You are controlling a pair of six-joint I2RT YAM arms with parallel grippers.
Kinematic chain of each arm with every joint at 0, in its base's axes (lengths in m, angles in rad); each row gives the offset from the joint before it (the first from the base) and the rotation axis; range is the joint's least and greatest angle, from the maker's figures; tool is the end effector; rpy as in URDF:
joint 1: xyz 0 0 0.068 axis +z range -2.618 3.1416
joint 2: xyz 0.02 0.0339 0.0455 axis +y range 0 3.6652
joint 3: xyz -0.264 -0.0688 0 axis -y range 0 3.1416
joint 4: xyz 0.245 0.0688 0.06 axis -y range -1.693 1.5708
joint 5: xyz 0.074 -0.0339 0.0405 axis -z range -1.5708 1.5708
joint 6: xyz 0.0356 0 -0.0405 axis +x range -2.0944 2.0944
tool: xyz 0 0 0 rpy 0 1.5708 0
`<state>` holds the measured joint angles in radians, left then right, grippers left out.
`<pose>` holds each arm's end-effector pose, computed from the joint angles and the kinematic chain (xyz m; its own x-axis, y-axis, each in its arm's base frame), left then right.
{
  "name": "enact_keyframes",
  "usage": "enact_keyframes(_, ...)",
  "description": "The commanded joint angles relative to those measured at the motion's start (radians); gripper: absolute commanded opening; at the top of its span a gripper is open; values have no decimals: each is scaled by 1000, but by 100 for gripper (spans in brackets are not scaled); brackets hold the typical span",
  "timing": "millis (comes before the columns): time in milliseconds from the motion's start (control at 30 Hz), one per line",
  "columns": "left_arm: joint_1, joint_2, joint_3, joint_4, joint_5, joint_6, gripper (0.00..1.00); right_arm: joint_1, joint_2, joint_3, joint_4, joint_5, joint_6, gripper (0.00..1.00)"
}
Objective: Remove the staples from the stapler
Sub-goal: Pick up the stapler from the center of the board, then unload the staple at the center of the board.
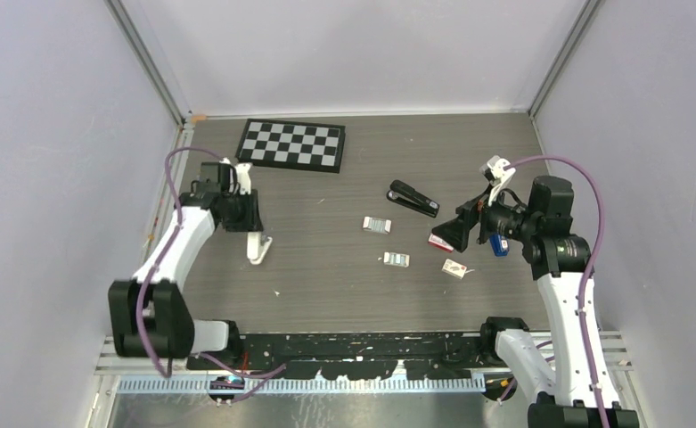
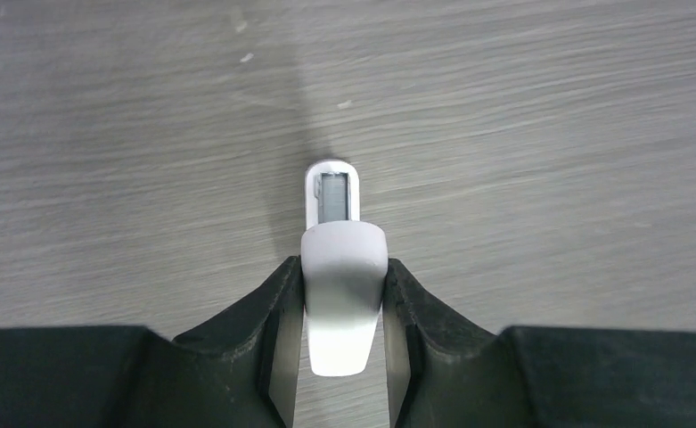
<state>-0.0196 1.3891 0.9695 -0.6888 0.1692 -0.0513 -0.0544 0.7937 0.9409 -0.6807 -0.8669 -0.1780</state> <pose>0.2690 -0.0113 0.2305 -0.8985 -0.0329 -0.4378 0.0484 0.9837 -0.1734 0.1532 0.0188 0.3477 -0.3900 -0.0935 -0.9161 -0.7003 0.6760 0.2291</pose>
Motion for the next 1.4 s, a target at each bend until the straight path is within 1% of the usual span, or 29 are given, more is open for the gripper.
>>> enact_keyframes(0,-57,-218,-40,75,195,-136,0,4,23,-32,34,-119,-7,100)
enact_keyframes(67,-101,-296,-76,100,242,-192,0,4,34,-43,44,-157,-5,100)
enact_keyframes(133,-153,-366,-122,157,257,-251,0,5,45,-50,73,-195,18,99)
enact_keyframes(267,-252,-460,-192,246,258,-365,0,52,100,-28,106,-181,58,99)
enact_keyframes(333,-303,-500,-223,296,259,-407,0,128,149,5,94,-146,56,98)
enact_keyframes(467,-400,-541,-271,388,184,-454,0,263,281,100,45,-74,25,97)
enact_keyframes(567,-456,-530,-304,473,119,-463,0,328,386,156,71,-55,49,97)
enact_keyframes(667,-510,-501,-336,566,68,-458,0,362,465,174,180,-54,129,96)
enact_keyframes(733,-548,-489,-351,616,32,-436,0,377,487,156,240,-58,157,97)
enact_keyframes(833,-599,-481,-379,707,4,-365,0,380,477,122,254,-49,118,98)
enact_keyframes(933,-631,-471,-392,764,21,-266,0,381,464,49,323,-97,125,99)
enact_keyframes(1000,-649,-463,-384,761,38,-196,0,382,470,16,351,-114,128,99)
enact_keyframes(1067,-658,-470,-384,759,72,-157,0,387,481,6,356,-111,112,98)
enact_keyframes(1167,-660,-496,-410,791,107,-183,0,406,495,-9,358,-123,85,97)
enact_keyframes(1233,-660,-511,-430,818,112,-232,0,424,495,-24,369,-126,74,97)
enact_keyframes(1367,-660,-533,-458,819,111,-329,0,453,497,-31,366,-98,47,97)
